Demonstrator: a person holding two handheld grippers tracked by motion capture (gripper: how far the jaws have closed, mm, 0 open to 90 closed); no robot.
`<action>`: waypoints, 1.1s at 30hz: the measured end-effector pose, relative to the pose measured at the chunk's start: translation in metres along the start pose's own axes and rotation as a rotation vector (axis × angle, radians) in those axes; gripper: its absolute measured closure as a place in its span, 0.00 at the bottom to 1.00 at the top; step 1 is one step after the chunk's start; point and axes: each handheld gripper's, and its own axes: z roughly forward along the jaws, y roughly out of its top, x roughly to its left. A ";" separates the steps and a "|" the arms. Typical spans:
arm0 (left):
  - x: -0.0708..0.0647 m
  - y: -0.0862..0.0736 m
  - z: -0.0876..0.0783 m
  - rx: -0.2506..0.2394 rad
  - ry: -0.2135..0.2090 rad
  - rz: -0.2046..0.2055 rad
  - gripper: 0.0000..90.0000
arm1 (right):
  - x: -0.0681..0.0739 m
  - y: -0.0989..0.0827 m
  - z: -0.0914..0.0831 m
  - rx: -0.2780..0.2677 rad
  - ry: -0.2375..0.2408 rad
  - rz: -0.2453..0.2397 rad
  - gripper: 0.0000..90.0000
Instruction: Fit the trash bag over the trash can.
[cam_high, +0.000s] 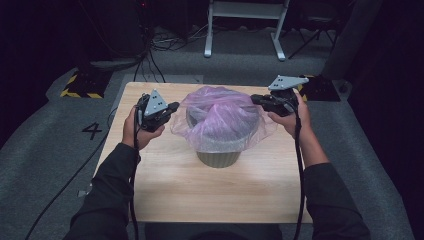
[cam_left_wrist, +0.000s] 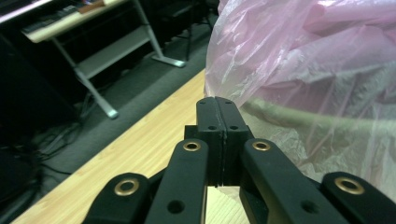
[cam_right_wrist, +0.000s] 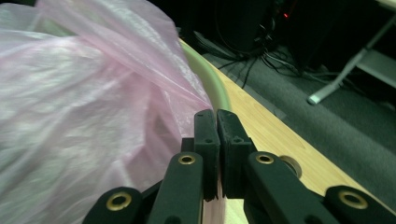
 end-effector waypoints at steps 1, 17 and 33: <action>0.003 0.000 0.007 0.005 -0.014 -0.012 1.00 | -0.008 -0.004 0.007 0.007 -0.016 0.041 0.97; 0.020 -0.011 0.051 0.016 -0.040 -0.116 1.00 | -0.036 -0.024 0.044 0.048 -0.050 0.165 0.99; 0.022 -0.026 0.093 0.125 -0.073 -0.223 1.00 | -0.043 -0.051 0.081 0.151 0.016 0.291 1.00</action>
